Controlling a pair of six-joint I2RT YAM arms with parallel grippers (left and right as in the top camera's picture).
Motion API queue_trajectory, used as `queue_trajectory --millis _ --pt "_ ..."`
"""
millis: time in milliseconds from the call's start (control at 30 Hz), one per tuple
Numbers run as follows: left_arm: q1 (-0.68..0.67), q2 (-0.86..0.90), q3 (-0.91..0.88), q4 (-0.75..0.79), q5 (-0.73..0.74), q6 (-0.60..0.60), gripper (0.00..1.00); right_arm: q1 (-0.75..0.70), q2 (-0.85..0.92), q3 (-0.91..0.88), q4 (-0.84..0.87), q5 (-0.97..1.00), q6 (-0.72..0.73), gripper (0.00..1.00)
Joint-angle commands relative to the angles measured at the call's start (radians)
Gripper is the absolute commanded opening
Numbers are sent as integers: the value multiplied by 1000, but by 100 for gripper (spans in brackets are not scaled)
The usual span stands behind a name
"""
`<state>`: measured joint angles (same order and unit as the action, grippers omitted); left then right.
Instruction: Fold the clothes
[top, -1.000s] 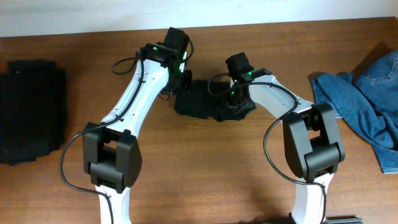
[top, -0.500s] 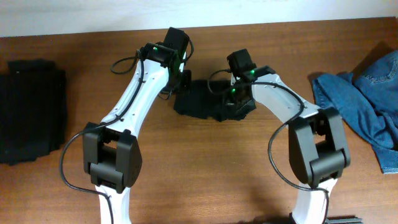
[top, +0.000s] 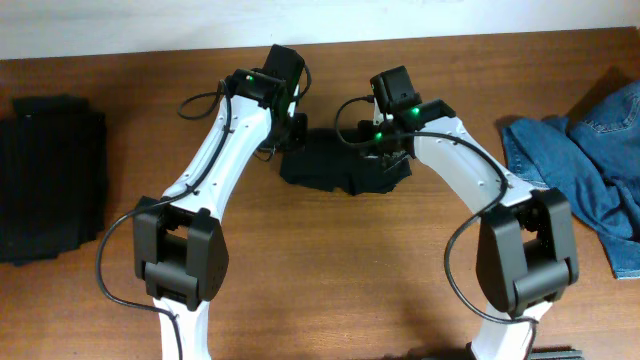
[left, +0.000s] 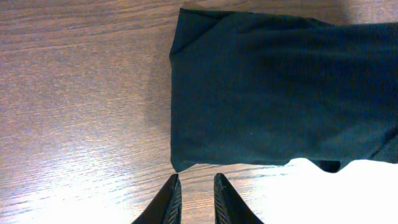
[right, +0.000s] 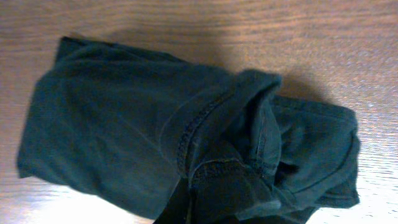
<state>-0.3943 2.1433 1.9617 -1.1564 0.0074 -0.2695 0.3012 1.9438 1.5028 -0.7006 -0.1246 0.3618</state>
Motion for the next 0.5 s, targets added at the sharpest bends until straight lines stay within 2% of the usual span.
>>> queue_trajectory --millis 0,467 --pt "3 1 18 -6 -12 13 19 -1 -71 22 -3 6 -14 4" --pt "3 1 18 -14 -15 16 19 -53 -81 22 -60 5 -13 4"
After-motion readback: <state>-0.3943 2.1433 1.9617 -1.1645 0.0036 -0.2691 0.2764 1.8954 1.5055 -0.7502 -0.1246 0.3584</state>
